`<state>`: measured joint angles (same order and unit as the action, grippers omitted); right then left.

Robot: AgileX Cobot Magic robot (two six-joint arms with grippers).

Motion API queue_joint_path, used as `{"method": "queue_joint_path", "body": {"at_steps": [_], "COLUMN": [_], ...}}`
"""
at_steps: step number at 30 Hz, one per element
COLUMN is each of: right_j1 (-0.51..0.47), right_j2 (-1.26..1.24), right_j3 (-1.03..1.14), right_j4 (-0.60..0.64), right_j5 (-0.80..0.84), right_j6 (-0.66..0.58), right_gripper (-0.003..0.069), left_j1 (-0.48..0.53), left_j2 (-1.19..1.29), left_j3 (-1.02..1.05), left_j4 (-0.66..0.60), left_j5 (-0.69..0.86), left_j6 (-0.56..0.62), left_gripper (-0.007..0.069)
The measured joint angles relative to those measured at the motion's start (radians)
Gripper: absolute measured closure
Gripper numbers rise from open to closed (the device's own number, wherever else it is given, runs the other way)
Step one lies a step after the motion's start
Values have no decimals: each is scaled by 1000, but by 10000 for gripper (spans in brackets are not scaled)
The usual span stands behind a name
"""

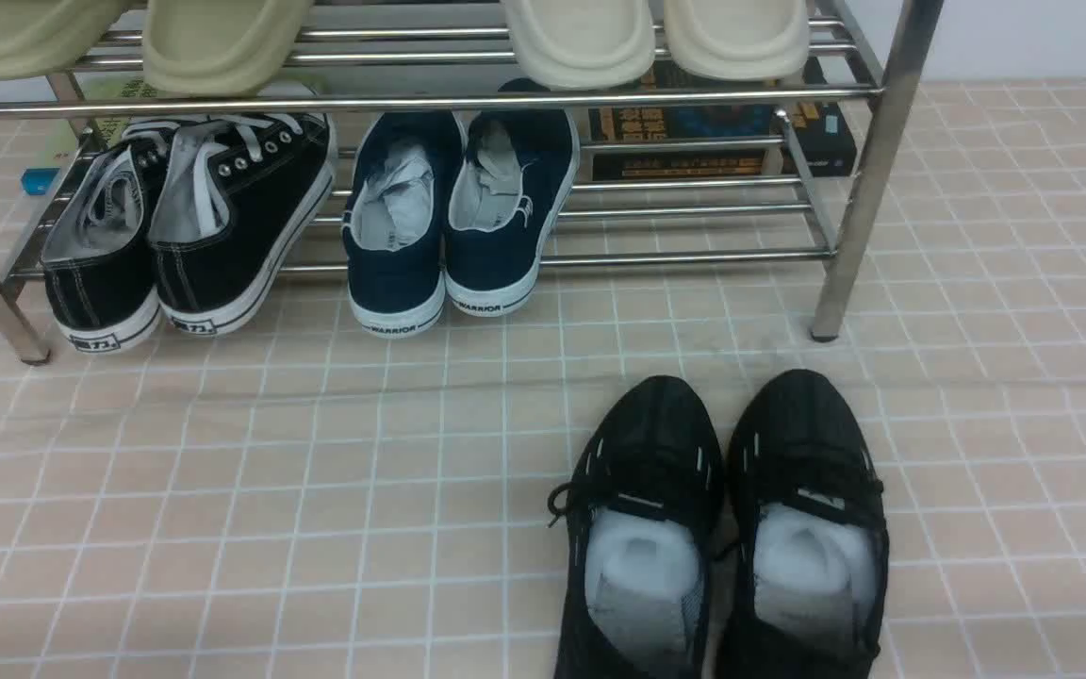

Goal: Take the shoes off the shelf from the light coffee tablecloth by hand.
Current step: 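Grasp the leftmost shoe on the bottom shelf of the shoe rack with the left gripper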

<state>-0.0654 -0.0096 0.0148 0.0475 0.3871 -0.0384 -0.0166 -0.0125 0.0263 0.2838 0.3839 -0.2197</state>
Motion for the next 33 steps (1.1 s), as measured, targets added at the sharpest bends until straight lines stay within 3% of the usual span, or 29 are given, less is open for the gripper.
{"method": "queue_joint_path", "body": {"at_steps": [33], "right_j1": [0], "right_j2": [0], "right_j3": [0], "right_j4": [1], "right_j5": [0], "right_j6": [0], "right_gripper": [477], "left_j1": [0], "left_j2": [0], "left_j3": [0], "left_j4": [1], "left_j5": [0], "left_j6": [0], "left_gripper": [385]}}
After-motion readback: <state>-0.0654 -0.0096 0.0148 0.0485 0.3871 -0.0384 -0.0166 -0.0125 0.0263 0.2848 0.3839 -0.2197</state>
